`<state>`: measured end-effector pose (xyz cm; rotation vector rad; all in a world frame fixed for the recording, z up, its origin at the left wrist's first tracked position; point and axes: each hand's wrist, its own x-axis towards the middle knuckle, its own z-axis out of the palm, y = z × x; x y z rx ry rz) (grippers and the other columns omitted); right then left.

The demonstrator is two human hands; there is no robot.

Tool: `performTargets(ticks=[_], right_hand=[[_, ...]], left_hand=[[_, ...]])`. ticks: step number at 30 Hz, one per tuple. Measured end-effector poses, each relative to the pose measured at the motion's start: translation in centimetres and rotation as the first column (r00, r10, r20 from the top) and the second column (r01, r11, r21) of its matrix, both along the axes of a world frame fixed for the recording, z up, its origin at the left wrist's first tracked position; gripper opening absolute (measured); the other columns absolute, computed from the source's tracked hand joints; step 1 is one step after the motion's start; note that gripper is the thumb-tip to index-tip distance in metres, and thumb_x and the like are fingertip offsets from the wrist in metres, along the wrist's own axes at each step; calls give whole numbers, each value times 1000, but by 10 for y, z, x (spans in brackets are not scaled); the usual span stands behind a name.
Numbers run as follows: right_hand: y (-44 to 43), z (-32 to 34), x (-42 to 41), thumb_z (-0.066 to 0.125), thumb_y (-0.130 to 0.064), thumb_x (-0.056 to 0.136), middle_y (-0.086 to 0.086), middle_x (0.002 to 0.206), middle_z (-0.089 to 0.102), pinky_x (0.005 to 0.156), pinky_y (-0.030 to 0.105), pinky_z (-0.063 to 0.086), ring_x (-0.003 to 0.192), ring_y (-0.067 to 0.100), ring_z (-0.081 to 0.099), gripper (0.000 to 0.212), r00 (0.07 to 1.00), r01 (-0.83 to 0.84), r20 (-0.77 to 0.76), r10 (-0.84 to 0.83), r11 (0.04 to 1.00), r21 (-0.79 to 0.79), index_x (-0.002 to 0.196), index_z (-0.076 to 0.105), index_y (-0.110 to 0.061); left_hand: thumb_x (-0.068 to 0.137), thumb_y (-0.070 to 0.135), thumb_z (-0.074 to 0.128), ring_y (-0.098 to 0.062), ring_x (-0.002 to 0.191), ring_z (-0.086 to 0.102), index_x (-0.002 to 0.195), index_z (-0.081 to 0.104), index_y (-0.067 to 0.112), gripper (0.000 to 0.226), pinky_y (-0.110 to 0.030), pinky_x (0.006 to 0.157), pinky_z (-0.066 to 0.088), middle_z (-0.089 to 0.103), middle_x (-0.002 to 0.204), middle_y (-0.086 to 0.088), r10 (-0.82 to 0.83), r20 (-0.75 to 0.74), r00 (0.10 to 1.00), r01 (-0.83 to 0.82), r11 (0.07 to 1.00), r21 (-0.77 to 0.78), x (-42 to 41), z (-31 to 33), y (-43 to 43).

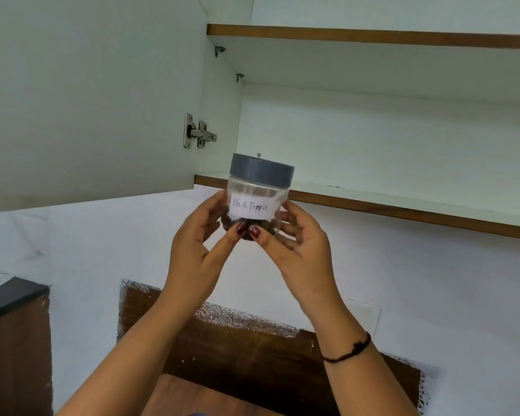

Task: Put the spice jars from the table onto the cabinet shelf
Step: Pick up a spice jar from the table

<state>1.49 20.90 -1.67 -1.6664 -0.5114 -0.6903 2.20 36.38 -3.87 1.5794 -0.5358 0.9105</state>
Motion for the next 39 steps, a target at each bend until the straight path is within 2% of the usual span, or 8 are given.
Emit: performTargets(ticks=[4, 8, 11, 17, 21, 28, 33, 39], right_hand=[[12, 21, 24, 79, -32, 78, -4, 129, 61, 85, 20, 57, 113, 8, 62, 60, 999, 25, 49, -23, 999, -41, 134, 56, -26], [21, 34, 43, 77, -34, 81, -11, 117, 67, 70, 5, 49, 105, 1, 63, 44, 998, 38, 60, -35, 998, -58, 120, 58, -38], [25, 43, 57, 78, -32, 81, -17, 105, 67, 72, 2, 46, 98, -7, 62, 43, 995, 69, 72, -64, 995, -69, 119, 58, -35], [32, 64, 77, 78, -29, 81, -21, 98, 57, 76, 25, 60, 83, -9, 57, 53, 988, 131, 95, -121, 985, -114, 130, 59, -18], [36, 71, 90, 78, -32, 81, -8, 110, 65, 76, 44, 62, 92, 3, 57, 53, 982, 185, 70, -176, 971, -153, 128, 60, -14], [37, 78, 108, 75, -45, 82, -1, 125, 64, 74, 46, 61, 112, 17, 63, 58, 958, 283, 40, -283, 921, -267, 130, 57, -17], [37, 85, 123, 72, -53, 81, 1, 124, 63, 76, 46, 60, 107, 19, 63, 64, 944, 316, 27, -329, 877, -363, 131, 56, -17], [34, 94, 139, 70, -55, 81, 0, 101, 69, 76, 40, 59, 87, 17, 64, 55, 922, 363, 49, -383, 814, -454, 115, 66, -13]], left_hand=[[89, 46, 52, -1, 121, 54, 147, 44, 27, 62, -13, 99, 42, 54, 134, 16, 44, 24, 999, -45, 997, 60, 28, 18, 8], [92, 46, 48, -7, 119, 53, 148, 41, 27, 60, -23, 100, 44, 56, 132, 10, 103, 46, 994, -107, 989, 103, 55, 28, 14], [93, 47, 47, -3, 118, 51, 149, 40, 26, 60, -15, 98, 40, 52, 130, 15, 117, 50, 992, -122, 986, 114, 71, 34, 17], [101, 34, 50, -9, 114, 58, 150, 41, 25, 50, -17, 93, 46, 58, 133, 6, 125, 79, 989, -134, 985, 108, 102, 48, 23], [104, 27, 48, -6, 111, 58, 150, 39, 27, 47, -8, 85, 44, 58, 131, 5, 149, 88, 985, -160, 978, 132, 117, 54, 23], [105, 28, 46, -10, 108, 61, 152, 37, 25, 48, -19, 86, 49, 61, 130, 1, 178, 69, 982, -188, 965, 183, 138, 57, 25], [105, 31, 43, -15, 109, 62, 150, 36, 27, 46, -42, 92, 56, 62, 127, 1, 249, 70, 966, -258, 935, 242, 151, 59, 27], [103, 32, 46, -21, 108, 61, 147, 42, 23, 45, -44, 90, 55, 63, 123, -5, 350, 62, 935, -354, 896, 267, 154, 67, 25]])
